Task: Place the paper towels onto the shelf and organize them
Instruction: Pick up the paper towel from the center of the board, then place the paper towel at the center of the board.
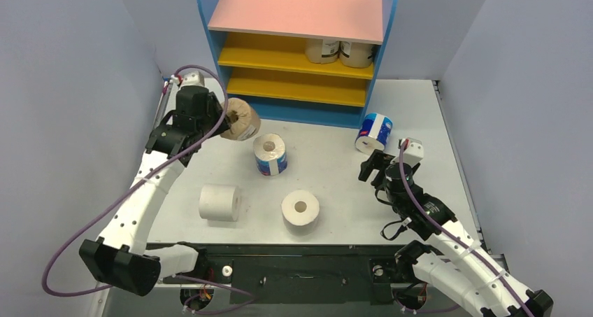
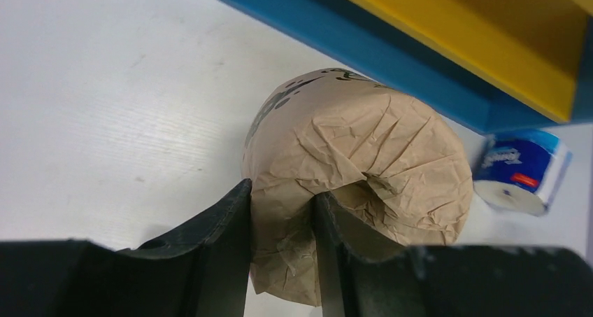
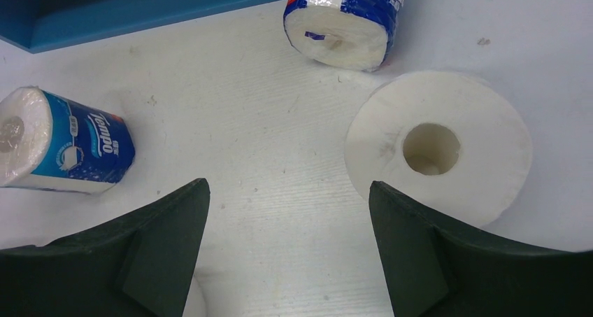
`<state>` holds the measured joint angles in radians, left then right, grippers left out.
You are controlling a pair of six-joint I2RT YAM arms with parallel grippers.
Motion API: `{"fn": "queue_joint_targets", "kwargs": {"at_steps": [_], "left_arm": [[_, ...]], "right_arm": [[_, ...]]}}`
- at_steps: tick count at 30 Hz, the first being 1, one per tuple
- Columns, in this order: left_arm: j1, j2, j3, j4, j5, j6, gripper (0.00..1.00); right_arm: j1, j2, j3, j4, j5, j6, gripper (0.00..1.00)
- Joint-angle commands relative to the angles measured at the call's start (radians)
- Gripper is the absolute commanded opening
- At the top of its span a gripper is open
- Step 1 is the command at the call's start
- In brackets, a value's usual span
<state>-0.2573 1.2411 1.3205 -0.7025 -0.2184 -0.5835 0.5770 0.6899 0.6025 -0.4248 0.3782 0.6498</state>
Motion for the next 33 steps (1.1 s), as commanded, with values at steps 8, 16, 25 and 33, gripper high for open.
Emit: {"fn": "queue_joint_targets", "kwargs": {"at_steps": [8,16,25,33], "left_arm": [[-0.431,0.046,0.158,0.097,-0.115,-0.089,0.31],[-0.559,0.279,0.151,0.184,-0.105,-0.163,0.26],[-0.565,0.399,0.039,0.310,-0.115,-0.322,0.20],[-0.566,0.539,0.105,0.231,-0.145,-0.317,0.33]], "right_arm": [[0.005,-0.047,0.047,-0.028,0.047,-0.001,0.79],[0.005,-0.067,0.045,-0.049,0.065,0.004,0.79],[0.005,-0.072,0.000,-0.042,0.074,0.017,0.79],[0.004,-0.086,-0.022,-0.040,0.086,0.022,0.79]]}}
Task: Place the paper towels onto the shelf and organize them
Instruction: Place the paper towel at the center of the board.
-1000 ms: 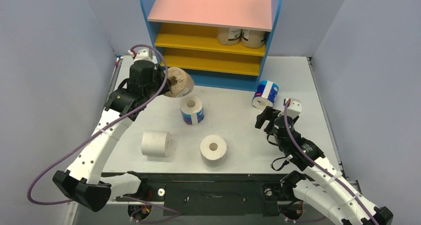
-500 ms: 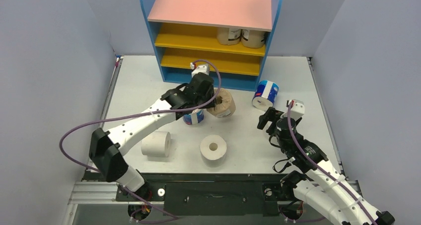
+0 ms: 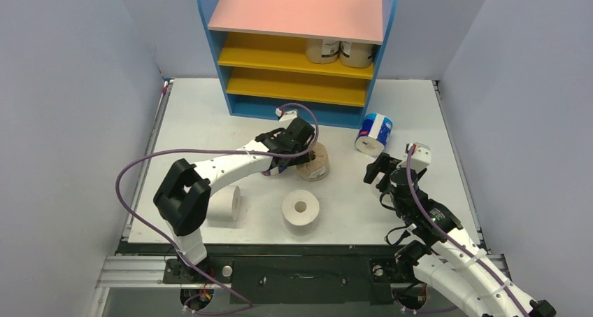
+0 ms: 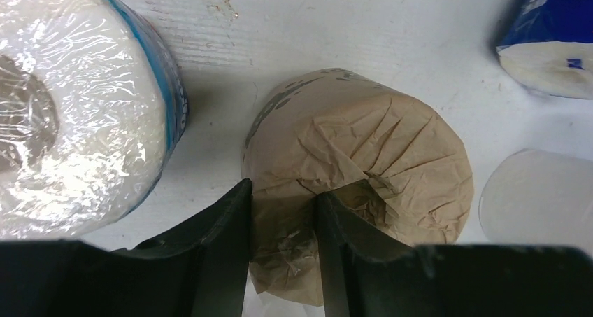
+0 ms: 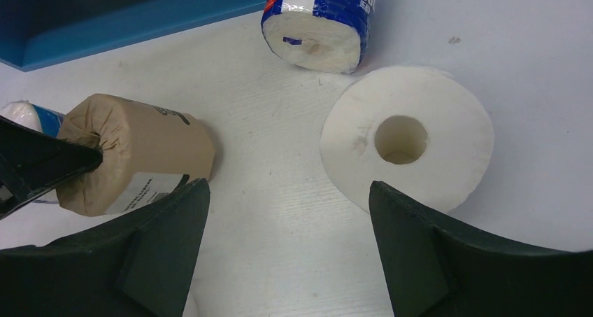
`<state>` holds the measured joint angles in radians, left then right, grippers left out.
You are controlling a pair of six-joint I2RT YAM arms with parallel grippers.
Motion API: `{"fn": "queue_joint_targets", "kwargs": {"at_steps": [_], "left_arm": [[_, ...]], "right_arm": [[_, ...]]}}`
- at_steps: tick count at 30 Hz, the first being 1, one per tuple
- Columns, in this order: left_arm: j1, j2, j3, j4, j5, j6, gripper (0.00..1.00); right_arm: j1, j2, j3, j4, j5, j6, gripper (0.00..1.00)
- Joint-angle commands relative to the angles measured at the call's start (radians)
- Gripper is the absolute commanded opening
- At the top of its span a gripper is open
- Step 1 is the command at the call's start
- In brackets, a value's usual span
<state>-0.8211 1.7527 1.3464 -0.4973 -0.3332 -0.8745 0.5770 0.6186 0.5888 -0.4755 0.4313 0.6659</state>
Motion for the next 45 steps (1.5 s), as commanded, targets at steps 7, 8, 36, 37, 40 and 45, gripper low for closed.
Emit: {"fn": "queue_joint_targets", "kwargs": {"at_steps": [7,8,36,37,40,45], "left_arm": [[-0.005,0.029,0.111,-0.013,-0.052,-0.016,0.73],[-0.005,0.023,0.119,-0.021,-0.059,-0.013,0.81],[-0.125,-0.171,0.121,-0.198,-0.255,-0.346,0.96],[-0.112,-0.154,0.135,-0.216,-0.249,-0.367,0.96],[-0.088,-0.108,0.197,-0.290,-0.211,-0.419,0.97],[-0.071,-0.010,0.287,-0.385,-0.180,-0.565,0.97]], "right_arm": [[0.004,-0.017,-0.016,0.015,0.038,0.006,0.80],[0.004,-0.016,-0.016,0.016,0.039,0.006,0.80],[0.005,-0.049,-0.024,0.005,0.066,0.015,0.80],[0.005,-0.052,-0.027,0.005,0.066,0.015,0.80],[0.004,-0.049,-0.032,0.008,0.058,0.018,0.80],[0.004,-0.051,-0.035,0.010,0.054,0.018,0.80]]}}
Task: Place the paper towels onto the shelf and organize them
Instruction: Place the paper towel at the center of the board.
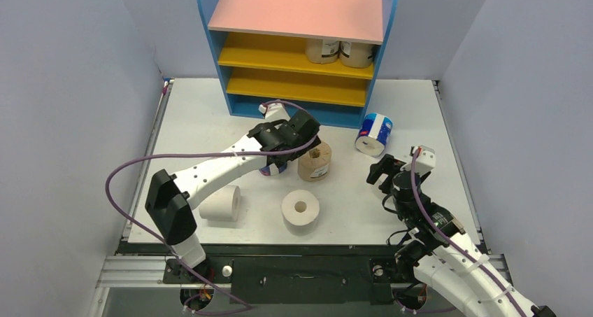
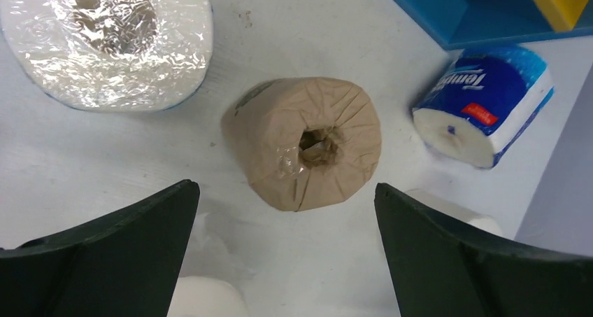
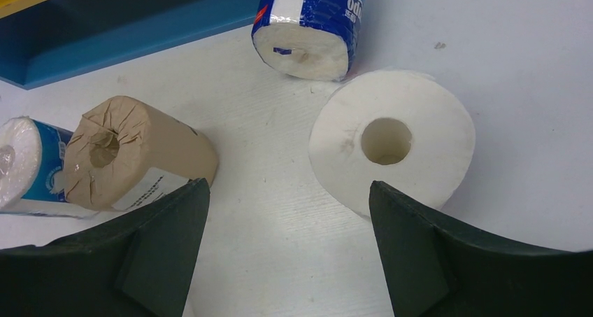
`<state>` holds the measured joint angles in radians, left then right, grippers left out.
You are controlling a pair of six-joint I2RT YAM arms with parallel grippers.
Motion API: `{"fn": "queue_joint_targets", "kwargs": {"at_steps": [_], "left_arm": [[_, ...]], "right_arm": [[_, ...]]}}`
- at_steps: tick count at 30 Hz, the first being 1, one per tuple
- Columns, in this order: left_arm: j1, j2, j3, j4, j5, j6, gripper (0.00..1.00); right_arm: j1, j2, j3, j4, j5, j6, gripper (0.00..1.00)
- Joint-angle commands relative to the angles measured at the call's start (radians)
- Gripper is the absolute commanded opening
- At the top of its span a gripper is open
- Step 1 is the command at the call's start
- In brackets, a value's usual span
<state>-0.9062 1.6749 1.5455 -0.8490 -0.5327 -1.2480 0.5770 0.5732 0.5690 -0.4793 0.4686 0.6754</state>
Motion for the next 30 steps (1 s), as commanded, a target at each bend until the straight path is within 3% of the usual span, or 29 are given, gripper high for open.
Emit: {"fn": "queue_joint_targets", "kwargs": {"at_steps": [1,10,30], "left_arm": [[0.017,0.080,0.110,-0.053,0.026,-0.204,0.97],[0.026,0.185,0.136,-0.045,0.096,-0.264,1.00],[0.079,0.235,0.120,-0.076,0.154,-0.145,0.63]], "right_arm": [[0.005,-0.008,-0.016,0.014,0.016,0.007,0.80],[0.005,-0.008,-0.012,0.011,0.020,-0.008,0.80],[0.005,0.012,-0.021,0.026,0.016,-0.014,0.80]]}}
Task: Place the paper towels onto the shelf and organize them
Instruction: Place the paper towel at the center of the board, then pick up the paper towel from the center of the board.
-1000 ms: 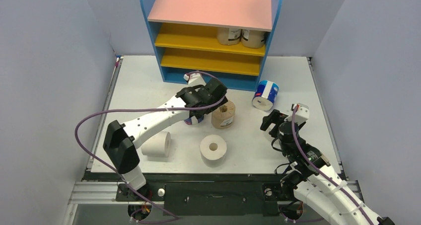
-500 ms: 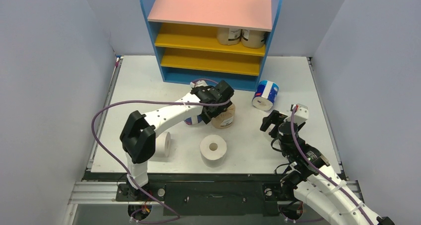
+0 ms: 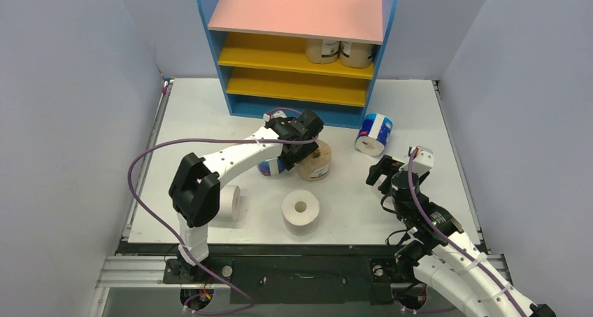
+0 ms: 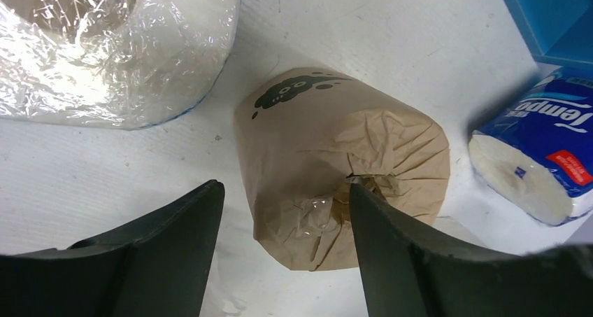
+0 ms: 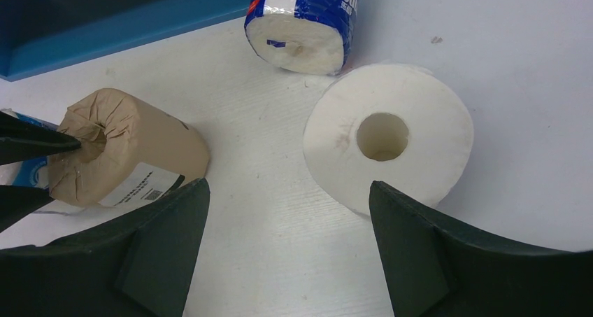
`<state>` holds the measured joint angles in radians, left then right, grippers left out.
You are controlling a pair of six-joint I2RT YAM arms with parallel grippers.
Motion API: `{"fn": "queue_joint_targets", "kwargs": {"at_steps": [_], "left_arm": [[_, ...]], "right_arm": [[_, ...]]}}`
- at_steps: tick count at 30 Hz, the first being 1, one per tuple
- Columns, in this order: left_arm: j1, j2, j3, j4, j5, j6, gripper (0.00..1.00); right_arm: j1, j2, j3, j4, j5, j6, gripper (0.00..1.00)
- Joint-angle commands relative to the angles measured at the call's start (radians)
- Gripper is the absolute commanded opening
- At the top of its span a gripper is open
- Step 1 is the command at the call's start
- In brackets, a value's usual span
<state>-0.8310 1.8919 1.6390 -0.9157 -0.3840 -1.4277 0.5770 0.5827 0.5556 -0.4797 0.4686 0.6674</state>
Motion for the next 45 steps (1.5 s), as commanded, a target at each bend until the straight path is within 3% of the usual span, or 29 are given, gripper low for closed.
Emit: {"fn": "queue_joint_targets", "kwargs": {"at_steps": [1,13,26,33,45], "left_arm": [[0.004,0.020,0.031,-0.004,0.003,0.043,0.62],[0.006,0.086,0.077,-0.022,0.019,0.122,0.61],[0.007,0.033,0.083,-0.014,0.002,0.124,0.35],[0.021,-0.054,0.153,-0.051,-0.025,0.142,0.34],[0.196,-0.145,0.325,-0.124,-0.055,0.159,0.33]], "right_arm": [[0.006,0.001,-0.008,0.025,0.017,-0.005,0.80],[0.004,0.008,-0.009,0.025,0.019,-0.002,0.80],[0.005,0.013,-0.004,0.026,0.021,-0.002,0.80],[0.004,0.024,0.001,0.030,0.017,-0.002,0.80],[0.004,0.036,0.005,0.046,0.001,0.001,0.80]]}}
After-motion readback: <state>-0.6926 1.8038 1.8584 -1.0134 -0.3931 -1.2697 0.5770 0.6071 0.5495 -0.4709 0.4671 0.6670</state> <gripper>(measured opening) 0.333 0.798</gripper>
